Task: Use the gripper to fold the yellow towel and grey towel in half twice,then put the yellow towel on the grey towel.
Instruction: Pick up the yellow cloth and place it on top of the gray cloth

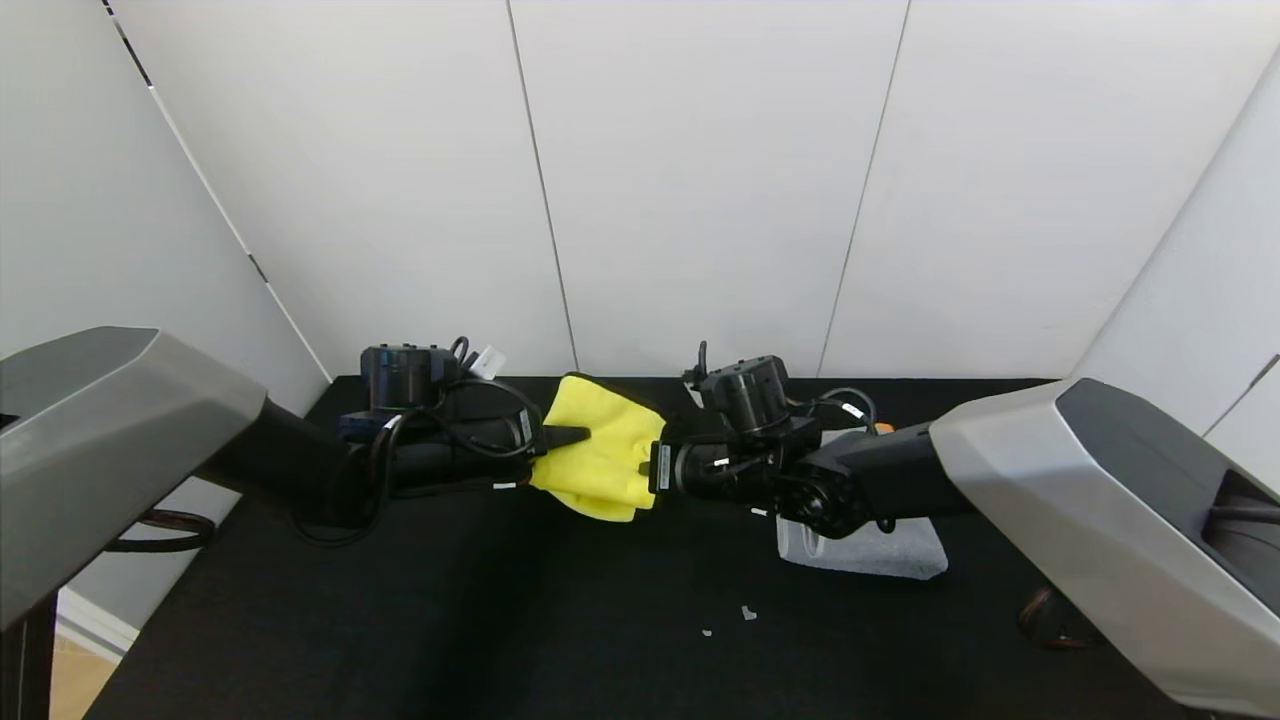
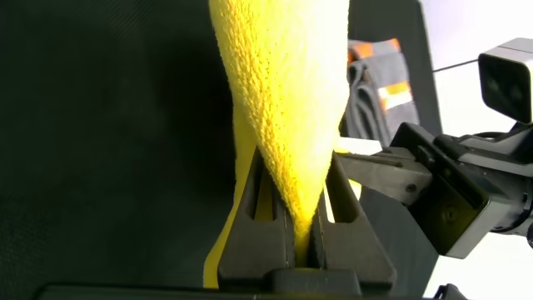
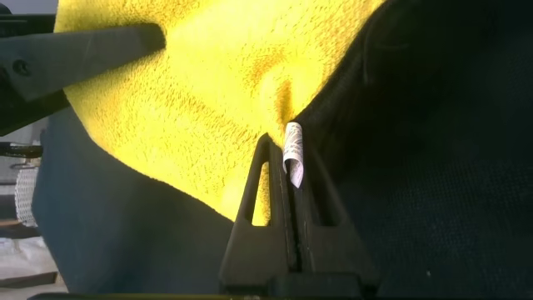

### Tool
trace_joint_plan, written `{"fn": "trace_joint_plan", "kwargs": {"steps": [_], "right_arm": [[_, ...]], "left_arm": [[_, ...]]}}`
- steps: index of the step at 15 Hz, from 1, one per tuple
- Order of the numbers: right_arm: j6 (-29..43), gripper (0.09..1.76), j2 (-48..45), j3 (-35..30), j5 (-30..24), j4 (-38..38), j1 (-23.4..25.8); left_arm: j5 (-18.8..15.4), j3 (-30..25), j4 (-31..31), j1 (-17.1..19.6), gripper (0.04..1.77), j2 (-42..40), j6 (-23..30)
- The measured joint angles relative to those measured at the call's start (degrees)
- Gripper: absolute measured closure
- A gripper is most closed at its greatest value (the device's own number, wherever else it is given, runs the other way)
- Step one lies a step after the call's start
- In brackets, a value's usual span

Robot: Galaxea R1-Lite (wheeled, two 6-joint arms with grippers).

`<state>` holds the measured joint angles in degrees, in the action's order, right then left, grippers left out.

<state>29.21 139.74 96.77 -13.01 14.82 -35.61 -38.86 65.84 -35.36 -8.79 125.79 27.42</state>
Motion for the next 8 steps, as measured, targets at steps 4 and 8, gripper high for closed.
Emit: {"fn": "trace_joint_plan", "kwargs": {"steps": [4, 8], "right_arm": [[1.79, 1.71, -3.88, -2.50, 0.09, 0.24, -0.11], [2.62, 1.71, -9.25, -8.09, 0.41, 3.06, 0.15]], "left_arm": [[0.34, 0.12, 3.51, -1.34, 1.62, -4.21, -0.05], [1.63, 1.08, 6.62, -4.57, 1.62, -8.20, 0.17]]}}
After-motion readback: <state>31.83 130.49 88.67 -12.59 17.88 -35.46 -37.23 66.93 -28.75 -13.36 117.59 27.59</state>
